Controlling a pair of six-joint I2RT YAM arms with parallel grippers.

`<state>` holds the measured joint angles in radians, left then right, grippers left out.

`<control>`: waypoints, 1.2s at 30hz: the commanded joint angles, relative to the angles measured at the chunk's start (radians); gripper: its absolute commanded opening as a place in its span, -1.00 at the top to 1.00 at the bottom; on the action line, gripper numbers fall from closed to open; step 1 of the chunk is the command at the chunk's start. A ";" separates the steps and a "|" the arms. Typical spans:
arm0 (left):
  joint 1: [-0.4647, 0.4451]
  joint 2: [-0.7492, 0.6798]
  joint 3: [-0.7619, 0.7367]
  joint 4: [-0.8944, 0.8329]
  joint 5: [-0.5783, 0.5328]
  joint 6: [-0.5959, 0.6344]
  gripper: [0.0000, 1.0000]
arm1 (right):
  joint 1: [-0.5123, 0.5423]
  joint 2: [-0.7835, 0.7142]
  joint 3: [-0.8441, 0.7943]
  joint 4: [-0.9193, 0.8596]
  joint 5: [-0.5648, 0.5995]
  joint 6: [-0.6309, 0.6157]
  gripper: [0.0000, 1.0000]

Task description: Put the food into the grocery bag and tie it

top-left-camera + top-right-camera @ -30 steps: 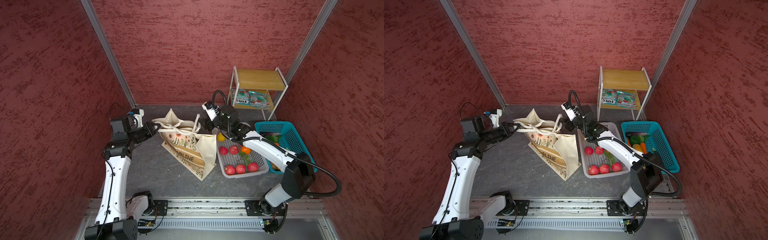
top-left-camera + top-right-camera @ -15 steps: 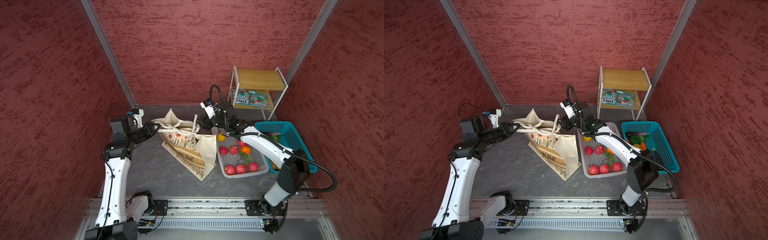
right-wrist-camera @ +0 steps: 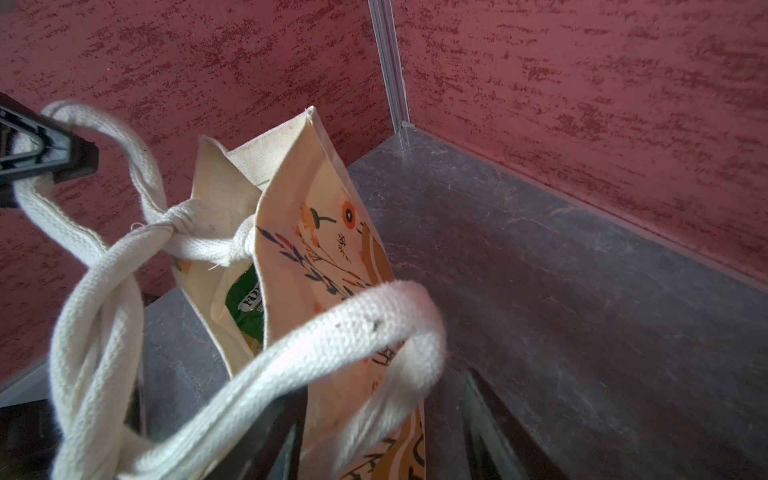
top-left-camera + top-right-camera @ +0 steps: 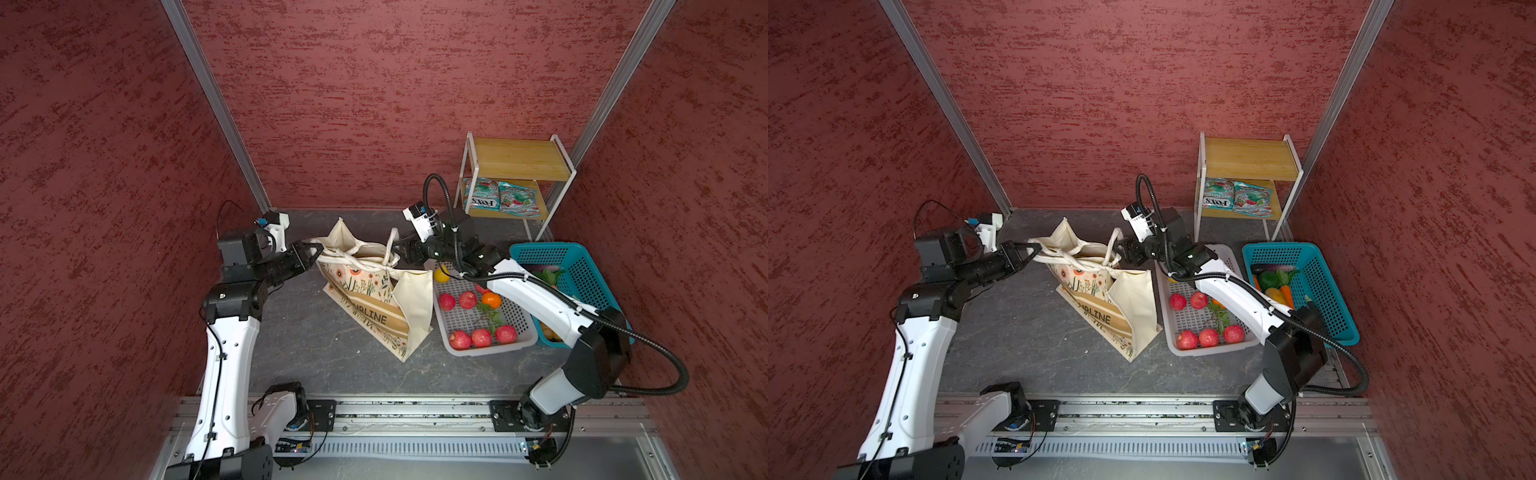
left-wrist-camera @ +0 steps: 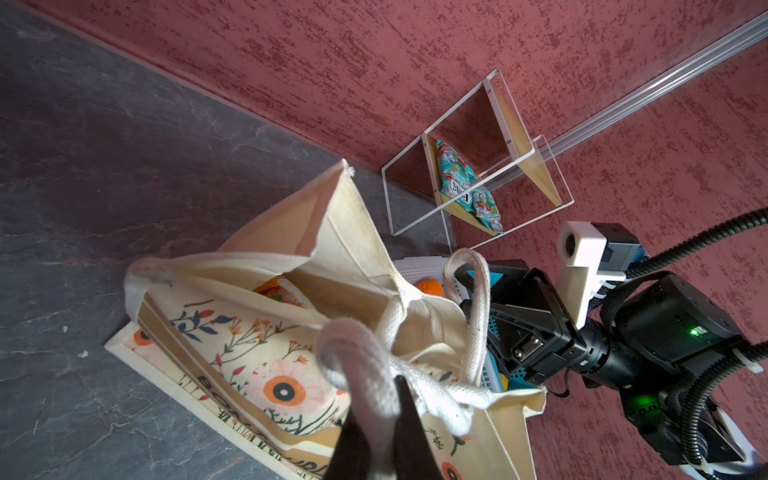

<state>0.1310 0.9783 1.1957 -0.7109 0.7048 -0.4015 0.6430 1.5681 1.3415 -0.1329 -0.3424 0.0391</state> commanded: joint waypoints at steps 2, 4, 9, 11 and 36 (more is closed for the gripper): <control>-0.018 -0.015 0.025 0.002 0.019 0.024 1.00 | 0.012 -0.013 -0.011 0.070 0.048 -0.102 -0.29; -0.022 -0.015 0.028 0.004 0.018 0.025 1.00 | 0.012 0.012 0.010 0.059 0.062 -0.098 -0.29; -0.028 -0.018 0.031 0.004 0.015 0.029 1.00 | 0.012 0.038 0.019 0.086 0.151 -0.125 -0.22; -0.030 -0.017 0.031 0.001 0.013 0.034 1.00 | 0.012 0.041 0.016 0.107 0.180 -0.155 -0.19; 0.094 -0.078 -0.017 -0.072 -0.059 0.061 1.00 | -0.037 -0.026 -0.055 0.209 0.649 0.214 0.33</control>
<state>0.1883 0.9302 1.1835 -0.7631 0.6647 -0.3584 0.6563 1.6009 1.3060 0.0372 0.1619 0.1654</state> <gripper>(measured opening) 0.095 0.339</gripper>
